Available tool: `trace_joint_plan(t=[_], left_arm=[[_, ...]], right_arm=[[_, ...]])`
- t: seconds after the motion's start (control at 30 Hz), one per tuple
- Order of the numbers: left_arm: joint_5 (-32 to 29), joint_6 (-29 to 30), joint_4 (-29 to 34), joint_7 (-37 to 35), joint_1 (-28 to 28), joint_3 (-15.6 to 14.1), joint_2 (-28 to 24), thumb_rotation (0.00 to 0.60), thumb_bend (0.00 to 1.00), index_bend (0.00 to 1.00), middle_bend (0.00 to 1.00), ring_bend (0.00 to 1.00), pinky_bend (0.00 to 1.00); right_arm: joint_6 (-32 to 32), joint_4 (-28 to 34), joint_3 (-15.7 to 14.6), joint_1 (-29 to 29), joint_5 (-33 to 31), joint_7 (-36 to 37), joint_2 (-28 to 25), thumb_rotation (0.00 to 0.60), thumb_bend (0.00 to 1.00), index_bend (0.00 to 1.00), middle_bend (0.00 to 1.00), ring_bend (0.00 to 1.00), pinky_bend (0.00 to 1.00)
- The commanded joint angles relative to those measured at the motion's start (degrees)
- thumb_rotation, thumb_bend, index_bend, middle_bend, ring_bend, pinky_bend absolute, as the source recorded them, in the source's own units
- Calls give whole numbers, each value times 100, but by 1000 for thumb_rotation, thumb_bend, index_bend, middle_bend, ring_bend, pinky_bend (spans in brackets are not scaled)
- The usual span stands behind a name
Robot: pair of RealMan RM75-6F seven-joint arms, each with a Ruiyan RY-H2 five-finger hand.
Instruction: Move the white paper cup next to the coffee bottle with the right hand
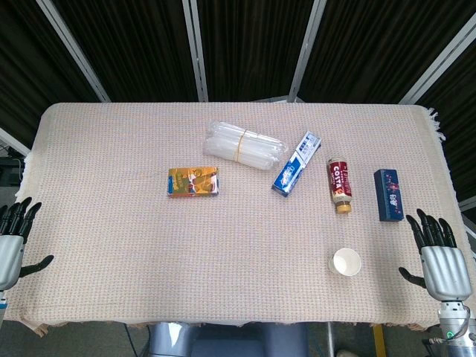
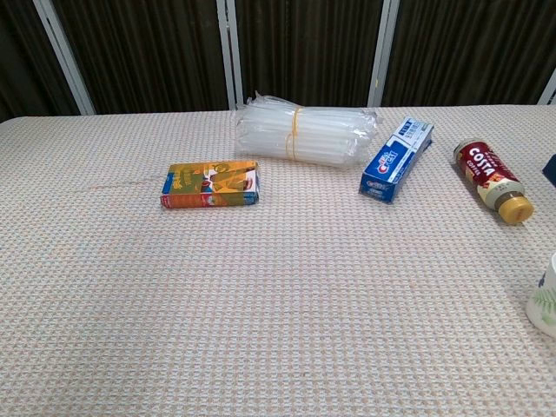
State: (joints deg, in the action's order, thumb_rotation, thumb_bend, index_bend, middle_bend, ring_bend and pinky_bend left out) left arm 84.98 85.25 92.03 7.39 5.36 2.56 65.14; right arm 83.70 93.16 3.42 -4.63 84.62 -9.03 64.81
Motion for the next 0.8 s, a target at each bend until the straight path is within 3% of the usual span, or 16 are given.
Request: trace_joint_plan(t=[0.03, 0.6, 0.8], left_arm=[[2, 0, -3, -6, 0, 0, 0, 600, 15, 0, 0, 0, 0], [3, -14, -4, -10, 6, -1, -6, 600, 14, 0, 0, 0, 0], [10, 9, 24, 67, -2, -4, 0, 600, 15, 0, 0, 0, 0]], right_arm=[[0, 5, -3, 2, 3, -5, -3, 600, 59, 0, 0, 0, 0], [-35, 100, -47, 16, 15, -13, -60, 600, 60, 0, 0, 0, 0], [-391, 583, -273, -19, 116, 323, -452, 600, 60, 0, 0, 0, 0]])
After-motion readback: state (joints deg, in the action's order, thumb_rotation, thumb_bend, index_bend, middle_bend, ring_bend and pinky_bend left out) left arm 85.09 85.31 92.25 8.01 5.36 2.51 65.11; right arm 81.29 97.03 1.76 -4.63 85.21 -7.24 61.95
